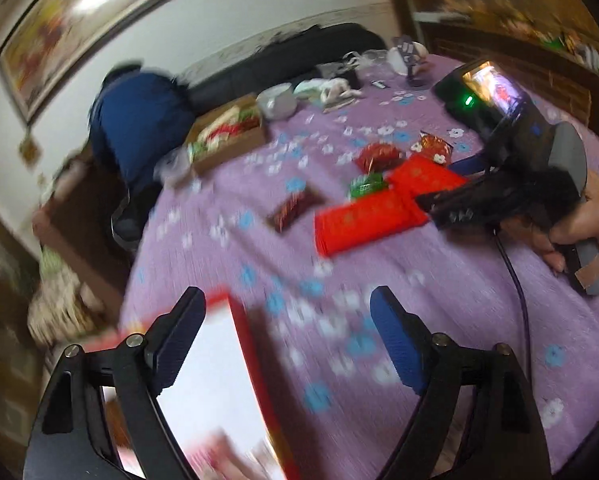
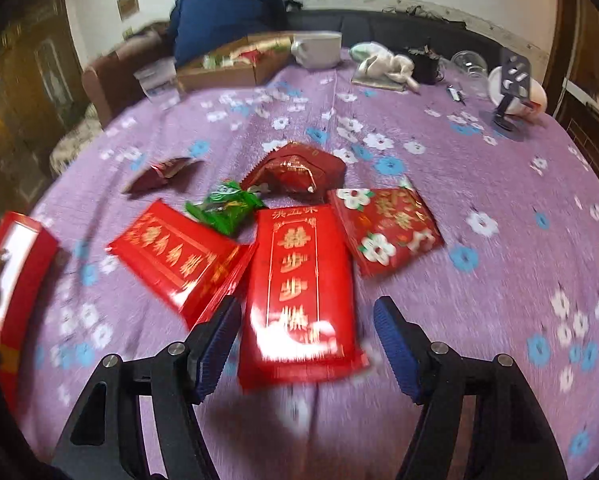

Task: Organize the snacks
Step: 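Grasp a long red cake packet with the right tool while left grasps another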

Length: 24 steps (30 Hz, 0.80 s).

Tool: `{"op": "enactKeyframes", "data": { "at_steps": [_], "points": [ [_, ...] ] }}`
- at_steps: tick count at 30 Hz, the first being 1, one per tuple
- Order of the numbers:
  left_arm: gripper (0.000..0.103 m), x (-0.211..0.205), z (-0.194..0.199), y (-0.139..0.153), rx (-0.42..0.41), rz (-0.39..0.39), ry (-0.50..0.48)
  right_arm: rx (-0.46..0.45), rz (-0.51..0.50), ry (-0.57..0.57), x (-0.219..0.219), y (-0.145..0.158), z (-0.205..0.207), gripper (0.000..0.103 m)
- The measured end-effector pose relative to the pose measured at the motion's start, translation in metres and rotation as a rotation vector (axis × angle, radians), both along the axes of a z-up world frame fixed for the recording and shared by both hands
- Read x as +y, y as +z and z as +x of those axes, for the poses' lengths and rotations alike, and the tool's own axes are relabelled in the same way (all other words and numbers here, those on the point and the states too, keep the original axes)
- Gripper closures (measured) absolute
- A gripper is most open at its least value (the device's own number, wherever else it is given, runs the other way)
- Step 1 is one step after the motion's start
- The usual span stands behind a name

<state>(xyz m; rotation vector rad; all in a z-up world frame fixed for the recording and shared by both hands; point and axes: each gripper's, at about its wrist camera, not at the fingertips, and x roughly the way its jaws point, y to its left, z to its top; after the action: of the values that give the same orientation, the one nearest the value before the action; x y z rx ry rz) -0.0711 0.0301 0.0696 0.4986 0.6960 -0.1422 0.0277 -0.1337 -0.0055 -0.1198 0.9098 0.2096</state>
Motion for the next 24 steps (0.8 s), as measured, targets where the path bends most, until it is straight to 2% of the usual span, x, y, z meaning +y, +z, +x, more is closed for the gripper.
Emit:
{"op": "enactKeyframes", "data": {
  "at_steps": [2, 4, 8, 10, 15, 18, 21, 24],
  "points": [
    [0.018, -0.01, 0.02, 0.001, -0.007, 0.067, -0.053, 0.005, 0.068, 0.015, -0.004, 0.0, 0.005, 0.056],
    [0.018, -0.017, 0.036, -0.002, 0.021, 0.092, -0.106, 0.011, 0.096, 0.008, -0.013, 0.0, 0.003, 0.056],
    [0.018, -0.031, 0.067, -0.012, 0.111, 0.093, -0.203, 0.054, 0.2, 0.02, -0.036, 0.004, 0.005, 0.056],
    [0.018, -0.041, 0.079, -0.02, 0.139, 0.127, -0.246, 0.084, 0.229, 0.027, -0.046, 0.006, 0.008, 0.056],
    [0.018, -0.067, 0.1, -0.041, 0.201, 0.25, -0.37, 0.124, 0.22, 0.036, -0.056, 0.007, 0.006, 0.055],
    [0.018, -0.074, 0.112, -0.051, 0.237, 0.291, -0.426, 0.134, 0.233, 0.028, -0.058, 0.007, 0.005, 0.055],
    [0.018, -0.075, 0.123, -0.054, 0.312, 0.254, -0.496, 0.138, 0.239, 0.023, -0.058, 0.007, 0.006, 0.055],
    [0.018, -0.07, 0.134, -0.052, 0.373, 0.211, -0.526, 0.145, 0.257, 0.018, -0.061, 0.008, 0.008, 0.054]
  ]
}}
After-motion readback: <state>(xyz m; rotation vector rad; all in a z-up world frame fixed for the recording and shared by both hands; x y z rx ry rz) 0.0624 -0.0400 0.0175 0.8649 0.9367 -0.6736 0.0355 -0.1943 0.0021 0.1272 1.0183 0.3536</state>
